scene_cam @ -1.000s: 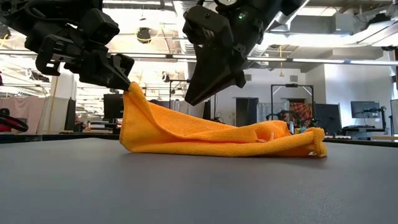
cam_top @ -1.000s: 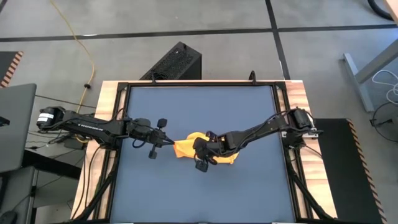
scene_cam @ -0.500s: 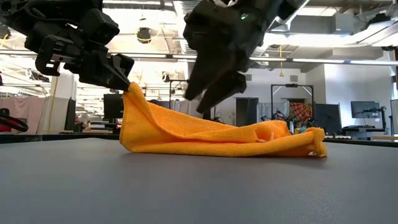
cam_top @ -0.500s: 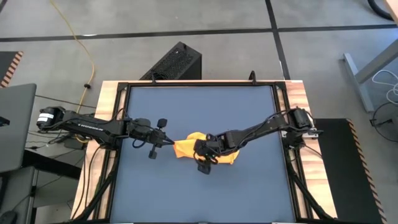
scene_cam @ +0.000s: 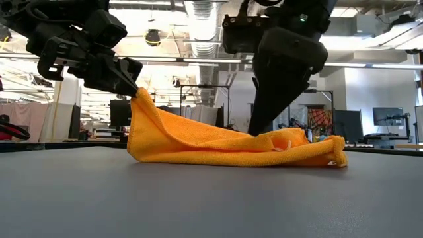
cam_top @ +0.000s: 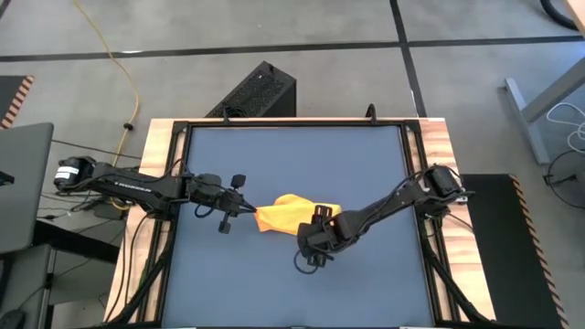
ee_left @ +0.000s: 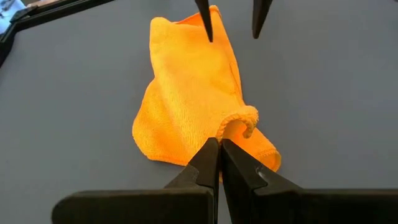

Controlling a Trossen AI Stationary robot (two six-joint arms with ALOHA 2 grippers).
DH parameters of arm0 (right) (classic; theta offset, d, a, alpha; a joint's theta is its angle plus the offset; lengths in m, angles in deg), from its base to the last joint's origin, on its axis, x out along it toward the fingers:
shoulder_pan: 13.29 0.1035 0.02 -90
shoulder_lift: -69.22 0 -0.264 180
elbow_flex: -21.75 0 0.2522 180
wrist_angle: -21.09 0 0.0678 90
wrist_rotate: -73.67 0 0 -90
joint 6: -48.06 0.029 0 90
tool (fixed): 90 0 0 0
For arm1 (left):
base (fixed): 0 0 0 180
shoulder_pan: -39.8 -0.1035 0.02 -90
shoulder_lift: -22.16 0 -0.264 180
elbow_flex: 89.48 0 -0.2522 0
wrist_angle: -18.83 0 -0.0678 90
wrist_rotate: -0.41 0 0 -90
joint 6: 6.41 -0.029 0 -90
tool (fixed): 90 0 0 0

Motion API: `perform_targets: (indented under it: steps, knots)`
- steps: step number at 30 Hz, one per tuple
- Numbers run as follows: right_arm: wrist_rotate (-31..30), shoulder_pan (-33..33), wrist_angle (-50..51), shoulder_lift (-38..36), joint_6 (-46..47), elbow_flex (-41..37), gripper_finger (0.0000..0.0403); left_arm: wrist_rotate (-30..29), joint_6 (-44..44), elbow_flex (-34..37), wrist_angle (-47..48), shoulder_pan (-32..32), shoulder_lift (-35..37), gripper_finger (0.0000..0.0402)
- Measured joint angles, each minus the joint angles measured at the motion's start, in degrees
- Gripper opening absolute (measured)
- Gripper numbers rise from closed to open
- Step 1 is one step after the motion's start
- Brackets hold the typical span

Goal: Roll towel
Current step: Fold the yellow microfiber cloth

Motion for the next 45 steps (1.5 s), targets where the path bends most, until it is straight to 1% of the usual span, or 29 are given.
perform_targets:
  steps: [5,8,11,17,18,19,21,26,33,40,45]
  knots:
    - [-3.8,-0.8,4.9,2.1,0.2,-0.1,0.0296,0.0,0.0,0.0,0.2,0.0,0.0,0.0000]
    - [-4.9,-1.3,5.4,3.2,0.4,0.0,0.0269,0.0,-0.1,0.0,0.5,0.0,0.0,0.0000]
    - [-5.6,-1.3,5.0,3.8,0.4,-0.1,0.0213,0.0,-0.2,0.0,0.5,0.0,0.0,0.0000]
    - [-5.3,-1.7,4.7,3.5,-0.7,1.3,0.0039,0.0,-0.4,0.0,0.4,0.0,0.0,0.0000]
    - [-5.0,-1.7,5.4,3.5,-1.5,2.1,0.0023,0.0,-0.4,0.0,0.3,0.0,0.0,0.0000]
    - [-4.5,-1.7,6.1,3.5,-2.2,2.9,0.0018,0.0,-0.4,0.0,0.3,0.0,0.0,0.0000]
    - [-4.1,-1.7,6.9,3.4,-2.0,4.6,0.0028,0.0,-0.4,0.0,0.2,0.0,0.0,0.0000]
    - [-2.5,-1.7,7.4,3.4,-1.4,7.7,0.0070,0.0,-0.4,0.0,0.2,0.0,0.0,0.0000]
    - [1.5,-2.4,6.6,3.4,0.9,8.0,0.0113,0.0,-0.3,0.0,0.4,0.0,0.0,0.0000]
    - [1.7,-2.4,6.6,3.6,0.9,7.9,0.0165,0.0,-0.3,0.0,0.4,0.0,0.0,0.0000]
    - [1.7,-2.4,6.6,3.6,0.8,7.9,0.0194,0.0,-0.3,0.0,0.4,0.0,0.0,0.0000]
